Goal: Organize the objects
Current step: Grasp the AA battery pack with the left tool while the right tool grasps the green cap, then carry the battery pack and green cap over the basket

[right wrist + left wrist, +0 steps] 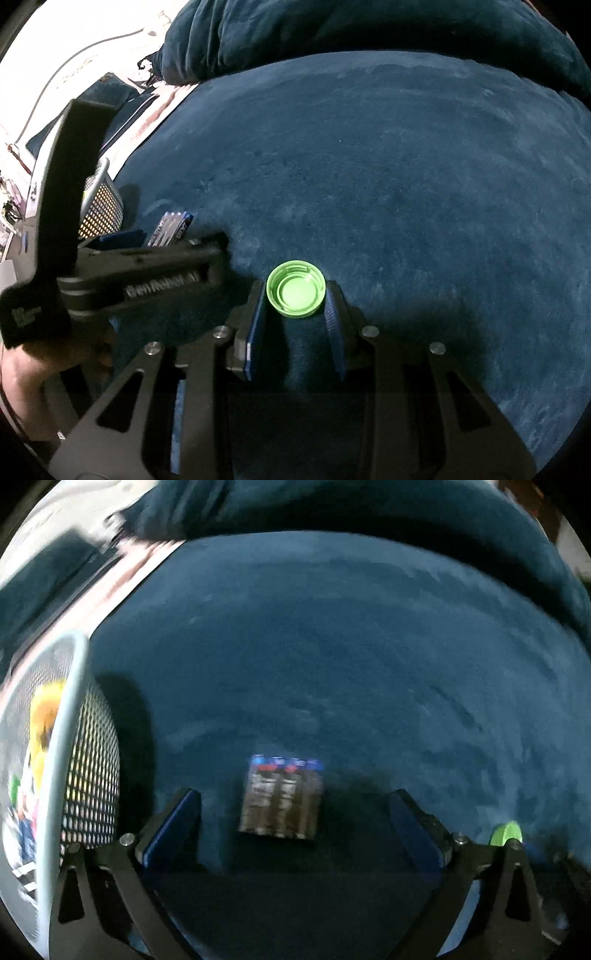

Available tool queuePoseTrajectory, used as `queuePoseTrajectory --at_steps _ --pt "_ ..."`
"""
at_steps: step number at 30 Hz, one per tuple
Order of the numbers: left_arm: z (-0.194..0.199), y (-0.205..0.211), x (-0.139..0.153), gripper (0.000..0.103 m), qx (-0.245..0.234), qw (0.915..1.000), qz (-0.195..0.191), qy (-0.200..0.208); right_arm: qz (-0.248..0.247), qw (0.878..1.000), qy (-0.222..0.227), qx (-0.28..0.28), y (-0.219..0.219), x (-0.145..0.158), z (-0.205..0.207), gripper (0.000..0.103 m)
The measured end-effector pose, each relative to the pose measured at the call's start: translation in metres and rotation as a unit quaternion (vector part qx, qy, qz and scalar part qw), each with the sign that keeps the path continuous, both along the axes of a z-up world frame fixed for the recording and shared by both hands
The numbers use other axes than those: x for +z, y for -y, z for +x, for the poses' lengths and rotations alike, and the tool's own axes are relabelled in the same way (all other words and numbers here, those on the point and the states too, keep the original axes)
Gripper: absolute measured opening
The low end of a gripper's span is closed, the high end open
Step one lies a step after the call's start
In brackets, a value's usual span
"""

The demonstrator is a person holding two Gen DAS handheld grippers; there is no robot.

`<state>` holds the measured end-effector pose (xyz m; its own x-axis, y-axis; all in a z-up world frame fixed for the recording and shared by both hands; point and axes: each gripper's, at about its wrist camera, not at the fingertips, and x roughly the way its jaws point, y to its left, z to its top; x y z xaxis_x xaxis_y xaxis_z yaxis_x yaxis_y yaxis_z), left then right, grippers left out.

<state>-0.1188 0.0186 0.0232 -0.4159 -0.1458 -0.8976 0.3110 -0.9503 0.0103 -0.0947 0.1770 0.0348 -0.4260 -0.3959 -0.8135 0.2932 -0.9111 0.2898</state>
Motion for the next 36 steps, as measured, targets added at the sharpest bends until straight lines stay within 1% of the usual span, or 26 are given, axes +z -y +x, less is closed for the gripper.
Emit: queuePoseTrajectory --at_steps 1,2,4,6,7,8,9,10,11,12,13,14,15,16,17,19,22,24,30,36 --pt "0.001 0.006 -0.001 0.102 0.007 0.9998 0.019 -0.005 -0.001 1.000 0.000 0.000 -0.001 0.000 0.001 0.032" --pt "0.002 0.010 -0.003 0.102 0.005 0.9994 0.034 -0.006 -0.002 1.000 0.000 -0.002 -0.001 0.000 0.001 0.033" --pt "0.003 0.008 -0.007 0.102 -0.015 0.9994 0.031 -0.003 -0.003 1.000 0.000 -0.003 -0.002 0.000 0.001 0.033" --pt "0.006 0.006 -0.008 0.101 -0.029 0.9990 0.033 -0.009 -0.004 1.000 0.002 -0.004 -0.001 0.000 0.000 0.035" --pt "0.007 0.006 -0.007 0.100 -0.036 0.9986 0.035 -0.012 -0.006 1.000 0.004 -0.004 -0.001 0.000 0.000 0.039" --pt "0.008 0.006 -0.008 0.099 -0.048 0.9979 0.040 -0.015 -0.011 1.000 0.006 -0.002 0.000 0.000 0.000 0.046" --pt "0.009 0.006 -0.008 0.098 -0.055 0.9975 0.041 -0.016 -0.014 1.000 0.009 0.000 0.000 0.000 -0.001 0.049" --pt "0.011 0.007 -0.007 0.093 -0.062 0.9971 0.041 -0.019 -0.014 1.000 0.011 0.003 0.003 0.000 -0.001 0.054" --pt "0.010 0.010 -0.006 0.086 -0.063 0.9969 0.043 -0.020 -0.011 1.000 0.014 0.005 0.005 0.000 -0.003 0.057" --pt "0.012 0.012 -0.005 0.081 -0.067 0.9965 0.044 -0.022 -0.006 1.000 0.016 0.006 0.007 0.000 -0.004 0.057" --pt "0.013 0.013 -0.002 0.072 -0.072 0.9961 0.045 -0.024 0.001 1.000 0.018 0.005 0.009 0.000 -0.005 0.058" --pt "0.014 0.013 -0.001 0.059 -0.076 0.9957 0.047 -0.025 0.003 1.000 0.019 0.005 0.010 0.000 -0.006 0.055" --pt "0.015 0.014 0.002 0.051 -0.081 0.9950 0.051 -0.027 0.011 1.000 0.018 0.002 0.011 0.000 -0.006 0.052" --pt "0.016 0.013 0.004 0.039 -0.087 0.9944 0.052 -0.029 0.019 1.000 0.015 -0.001 0.012 0.000 -0.006 0.038" --pt "0.016 0.013 0.007 0.039 -0.091 0.9939 0.053 -0.030 0.030 0.999 0.008 -0.010 0.010 0.001 -0.005 0.030" --pt "0.015 0.014 0.008 0.039 -0.095 0.9932 0.061 -0.029 0.018 1.000 0.008 -0.018 0.005 0.002 -0.003 0.030" --pt "0.015 0.012 0.010 0.039 -0.103 0.9924 0.060 -0.028 -0.001 1.000 0.009 -0.027 -0.002 0.004 0.001 0.030" --pt "0.015 0.009 0.014 0.039 -0.112 0.9918 0.055 -0.029 -0.003 1.000 0.010 -0.028 -0.003 0.007 0.005 0.030" --pt "0.027 -0.004 0.038 0.039 -0.142 0.9878 0.045 -0.046 -0.005 1.000 0.006 -0.028 -0.002 0.019 0.014 0.030" --pt "0.035 -0.009 0.069 0.039 -0.154 0.9846 0.040 -0.071 -0.009 0.999 -0.002 -0.035 0.003 0.037 0.022 0.030"
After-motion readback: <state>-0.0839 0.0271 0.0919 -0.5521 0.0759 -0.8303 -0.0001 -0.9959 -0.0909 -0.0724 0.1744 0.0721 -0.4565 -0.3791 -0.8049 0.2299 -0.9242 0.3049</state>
